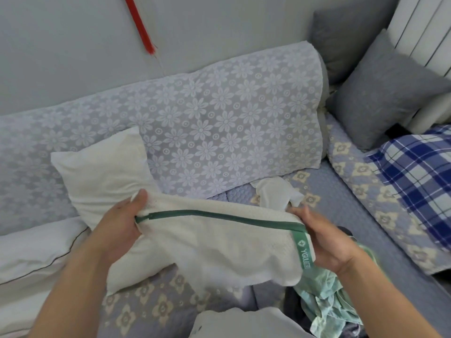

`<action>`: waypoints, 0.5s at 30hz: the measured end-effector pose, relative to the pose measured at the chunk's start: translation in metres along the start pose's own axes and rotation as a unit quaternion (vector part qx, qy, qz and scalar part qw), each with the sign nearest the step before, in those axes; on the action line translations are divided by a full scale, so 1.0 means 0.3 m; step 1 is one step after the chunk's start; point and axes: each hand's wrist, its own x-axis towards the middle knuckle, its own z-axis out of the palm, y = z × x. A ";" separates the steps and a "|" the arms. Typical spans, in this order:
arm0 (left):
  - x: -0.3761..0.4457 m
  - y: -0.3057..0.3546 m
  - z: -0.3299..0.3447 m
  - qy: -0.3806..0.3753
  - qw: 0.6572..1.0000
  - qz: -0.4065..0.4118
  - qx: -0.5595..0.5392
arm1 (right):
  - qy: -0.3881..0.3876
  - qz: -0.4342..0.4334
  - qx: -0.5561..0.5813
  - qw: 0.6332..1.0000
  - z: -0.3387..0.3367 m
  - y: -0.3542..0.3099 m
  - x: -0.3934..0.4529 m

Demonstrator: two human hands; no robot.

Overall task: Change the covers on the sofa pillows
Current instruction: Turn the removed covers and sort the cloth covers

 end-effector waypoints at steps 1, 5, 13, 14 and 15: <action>-0.002 -0.014 0.001 -0.013 1.000 -0.016 -0.018 | 0.016 -0.017 -0.003 1.000 0.018 -0.015 0.000; -0.006 -0.034 0.011 -0.037 0.997 -0.065 0.009 | 0.136 -0.147 -0.040 0.979 0.066 -0.084 -0.017; -0.065 -0.039 0.104 -0.088 0.987 -0.114 -0.067 | 0.497 -0.109 -0.347 0.788 -0.044 -0.090 0.011; -0.076 -0.045 0.145 -0.075 0.987 -0.117 -0.082 | 0.554 -0.132 -0.425 0.703 -0.027 -0.079 0.020; -0.090 -0.056 0.188 -0.065 0.987 -0.113 -0.093 | 0.556 -0.164 -0.449 0.680 0.006 -0.068 0.025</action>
